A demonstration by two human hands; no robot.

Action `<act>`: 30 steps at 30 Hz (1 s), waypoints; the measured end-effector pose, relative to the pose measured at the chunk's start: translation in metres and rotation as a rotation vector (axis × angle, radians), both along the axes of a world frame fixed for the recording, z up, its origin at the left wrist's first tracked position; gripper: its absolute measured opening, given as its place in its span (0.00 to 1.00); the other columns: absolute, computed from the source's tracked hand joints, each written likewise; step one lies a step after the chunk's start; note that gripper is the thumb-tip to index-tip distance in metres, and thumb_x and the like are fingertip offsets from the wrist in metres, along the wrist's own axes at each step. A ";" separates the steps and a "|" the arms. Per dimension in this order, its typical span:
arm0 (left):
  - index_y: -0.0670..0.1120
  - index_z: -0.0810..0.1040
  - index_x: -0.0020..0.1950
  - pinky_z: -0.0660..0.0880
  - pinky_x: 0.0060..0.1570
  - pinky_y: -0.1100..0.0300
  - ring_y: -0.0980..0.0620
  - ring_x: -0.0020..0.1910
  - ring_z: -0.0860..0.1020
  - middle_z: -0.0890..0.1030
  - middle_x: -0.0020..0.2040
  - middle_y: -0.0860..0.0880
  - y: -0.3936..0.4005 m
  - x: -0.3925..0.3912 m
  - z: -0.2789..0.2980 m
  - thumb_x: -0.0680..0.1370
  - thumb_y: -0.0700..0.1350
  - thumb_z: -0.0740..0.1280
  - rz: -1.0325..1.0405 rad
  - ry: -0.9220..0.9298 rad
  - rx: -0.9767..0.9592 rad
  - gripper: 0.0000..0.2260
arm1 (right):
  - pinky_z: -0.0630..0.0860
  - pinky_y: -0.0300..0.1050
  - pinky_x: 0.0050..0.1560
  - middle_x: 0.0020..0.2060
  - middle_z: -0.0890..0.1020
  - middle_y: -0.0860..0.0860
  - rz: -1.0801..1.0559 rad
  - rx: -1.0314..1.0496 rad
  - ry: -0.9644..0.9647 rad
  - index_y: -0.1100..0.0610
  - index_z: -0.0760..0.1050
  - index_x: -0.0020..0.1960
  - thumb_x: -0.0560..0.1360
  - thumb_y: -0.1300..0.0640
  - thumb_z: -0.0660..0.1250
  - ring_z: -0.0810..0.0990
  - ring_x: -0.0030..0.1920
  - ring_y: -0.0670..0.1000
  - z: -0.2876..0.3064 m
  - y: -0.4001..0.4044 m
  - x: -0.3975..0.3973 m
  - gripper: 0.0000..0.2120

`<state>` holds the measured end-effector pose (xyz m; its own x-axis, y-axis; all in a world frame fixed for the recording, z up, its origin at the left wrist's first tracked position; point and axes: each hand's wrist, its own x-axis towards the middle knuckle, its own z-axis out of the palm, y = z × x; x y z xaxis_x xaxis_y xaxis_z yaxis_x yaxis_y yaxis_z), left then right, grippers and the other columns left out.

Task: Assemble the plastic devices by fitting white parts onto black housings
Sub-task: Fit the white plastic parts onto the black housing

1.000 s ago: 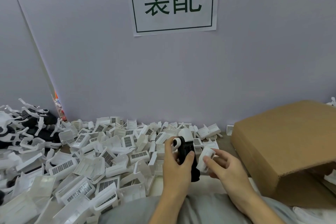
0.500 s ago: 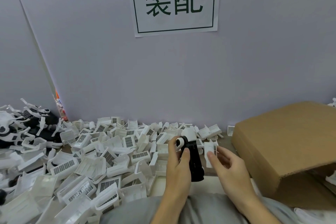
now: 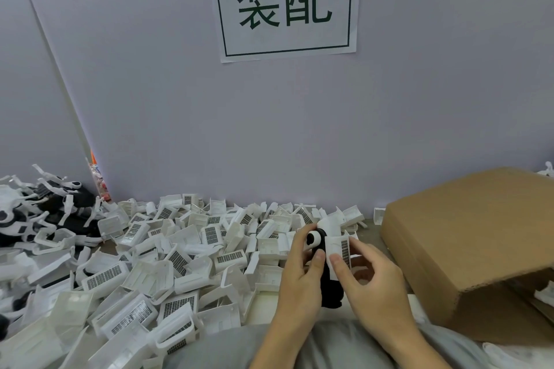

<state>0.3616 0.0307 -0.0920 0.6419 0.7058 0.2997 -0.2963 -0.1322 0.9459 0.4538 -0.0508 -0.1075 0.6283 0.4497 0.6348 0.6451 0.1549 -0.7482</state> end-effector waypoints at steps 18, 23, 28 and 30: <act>0.64 0.76 0.60 0.75 0.43 0.63 0.49 0.50 0.81 0.84 0.55 0.48 -0.003 -0.003 0.005 0.85 0.35 0.55 -0.009 0.038 0.045 0.23 | 0.71 0.25 0.38 0.45 0.79 0.36 -0.062 0.047 -0.179 0.33 0.74 0.49 0.73 0.40 0.66 0.81 0.44 0.40 0.005 0.000 -0.003 0.06; 0.63 0.76 0.61 0.77 0.45 0.63 0.50 0.51 0.82 0.84 0.55 0.48 -0.003 -0.003 0.004 0.85 0.35 0.55 -0.007 0.029 0.016 0.22 | 0.71 0.26 0.37 0.44 0.80 0.38 -0.065 0.021 -0.172 0.34 0.75 0.48 0.72 0.40 0.67 0.81 0.41 0.42 0.005 0.001 -0.003 0.05; 0.57 0.75 0.65 0.80 0.57 0.48 0.44 0.58 0.82 0.84 0.57 0.48 -0.001 -0.002 0.004 0.85 0.33 0.53 -0.019 -0.006 -0.080 0.21 | 0.71 0.28 0.36 0.41 0.81 0.39 -0.007 -0.091 -0.163 0.39 0.80 0.47 0.73 0.46 0.73 0.81 0.41 0.44 0.000 0.002 0.000 0.04; 0.55 0.74 0.66 0.81 0.54 0.50 0.44 0.57 0.82 0.83 0.58 0.47 -0.001 -0.002 0.006 0.85 0.33 0.53 -0.030 -0.020 -0.117 0.21 | 0.71 0.28 0.36 0.41 0.81 0.40 0.005 -0.108 -0.161 0.41 0.80 0.46 0.72 0.45 0.72 0.81 0.40 0.44 -0.001 0.002 0.001 0.03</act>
<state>0.3593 0.0295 -0.0859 0.6583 0.7170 0.2292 -0.3175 -0.0116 0.9482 0.4547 -0.0486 -0.1089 0.5202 0.5234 0.6749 0.7570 0.0833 -0.6481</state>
